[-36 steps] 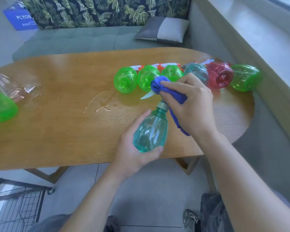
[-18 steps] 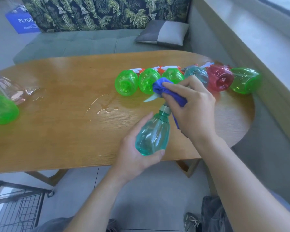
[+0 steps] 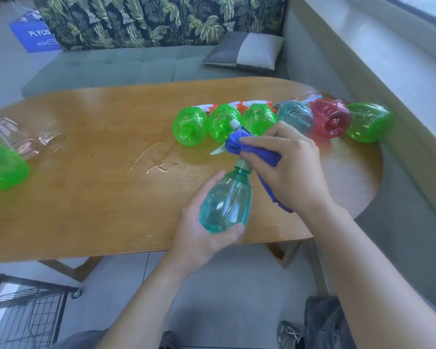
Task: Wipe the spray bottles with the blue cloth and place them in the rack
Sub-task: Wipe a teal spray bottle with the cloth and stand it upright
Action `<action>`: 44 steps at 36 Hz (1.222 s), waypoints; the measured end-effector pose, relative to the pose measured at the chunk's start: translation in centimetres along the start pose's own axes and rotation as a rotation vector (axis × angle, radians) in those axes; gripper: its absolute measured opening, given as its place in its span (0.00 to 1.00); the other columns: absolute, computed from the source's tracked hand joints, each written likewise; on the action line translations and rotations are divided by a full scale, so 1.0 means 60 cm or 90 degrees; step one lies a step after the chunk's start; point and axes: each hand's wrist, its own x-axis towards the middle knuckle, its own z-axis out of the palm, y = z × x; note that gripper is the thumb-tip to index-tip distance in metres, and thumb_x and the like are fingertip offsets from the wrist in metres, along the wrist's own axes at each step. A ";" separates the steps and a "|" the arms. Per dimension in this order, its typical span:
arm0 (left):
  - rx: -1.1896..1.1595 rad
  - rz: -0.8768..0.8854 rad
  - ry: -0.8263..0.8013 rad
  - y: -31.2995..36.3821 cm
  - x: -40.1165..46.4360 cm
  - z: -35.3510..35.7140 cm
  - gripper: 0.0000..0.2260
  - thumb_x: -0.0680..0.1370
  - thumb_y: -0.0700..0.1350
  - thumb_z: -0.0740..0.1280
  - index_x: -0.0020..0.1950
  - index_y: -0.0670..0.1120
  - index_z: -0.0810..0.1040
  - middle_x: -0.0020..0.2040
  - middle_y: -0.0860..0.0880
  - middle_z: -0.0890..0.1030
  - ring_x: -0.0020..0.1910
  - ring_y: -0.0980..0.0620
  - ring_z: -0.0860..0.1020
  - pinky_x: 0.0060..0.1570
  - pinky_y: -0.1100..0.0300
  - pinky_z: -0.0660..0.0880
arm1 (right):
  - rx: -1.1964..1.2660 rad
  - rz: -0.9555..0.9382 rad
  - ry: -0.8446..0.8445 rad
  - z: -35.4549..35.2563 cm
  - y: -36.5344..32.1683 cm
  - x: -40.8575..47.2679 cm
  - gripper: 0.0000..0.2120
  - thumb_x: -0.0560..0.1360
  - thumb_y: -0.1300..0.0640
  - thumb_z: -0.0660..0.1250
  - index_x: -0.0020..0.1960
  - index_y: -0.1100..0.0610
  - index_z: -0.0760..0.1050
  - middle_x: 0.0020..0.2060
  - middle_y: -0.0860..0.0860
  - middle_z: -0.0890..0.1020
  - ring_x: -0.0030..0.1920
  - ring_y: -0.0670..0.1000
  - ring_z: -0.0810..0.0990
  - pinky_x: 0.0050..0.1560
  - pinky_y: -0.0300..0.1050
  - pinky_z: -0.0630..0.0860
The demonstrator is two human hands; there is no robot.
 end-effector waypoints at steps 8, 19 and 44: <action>-0.029 -0.008 0.019 -0.002 0.001 0.001 0.41 0.69 0.43 0.80 0.81 0.52 0.71 0.75 0.54 0.79 0.75 0.50 0.76 0.76 0.50 0.74 | 0.048 -0.039 -0.110 -0.011 0.005 -0.004 0.12 0.76 0.45 0.75 0.58 0.46 0.87 0.45 0.42 0.79 0.45 0.44 0.79 0.48 0.50 0.78; -0.043 -0.009 0.011 -0.003 0.001 -0.001 0.41 0.68 0.48 0.80 0.80 0.54 0.71 0.74 0.54 0.79 0.75 0.49 0.77 0.76 0.45 0.74 | 0.007 -0.035 -0.065 -0.001 0.005 -0.006 0.11 0.76 0.45 0.75 0.57 0.46 0.87 0.44 0.44 0.78 0.42 0.45 0.78 0.44 0.53 0.79; -0.082 0.000 0.003 0.002 0.003 0.004 0.41 0.66 0.47 0.82 0.77 0.63 0.74 0.73 0.55 0.80 0.71 0.49 0.80 0.65 0.58 0.78 | 0.076 0.169 -0.221 -0.093 0.051 0.036 0.06 0.78 0.51 0.74 0.50 0.40 0.85 0.43 0.44 0.84 0.42 0.42 0.82 0.43 0.34 0.73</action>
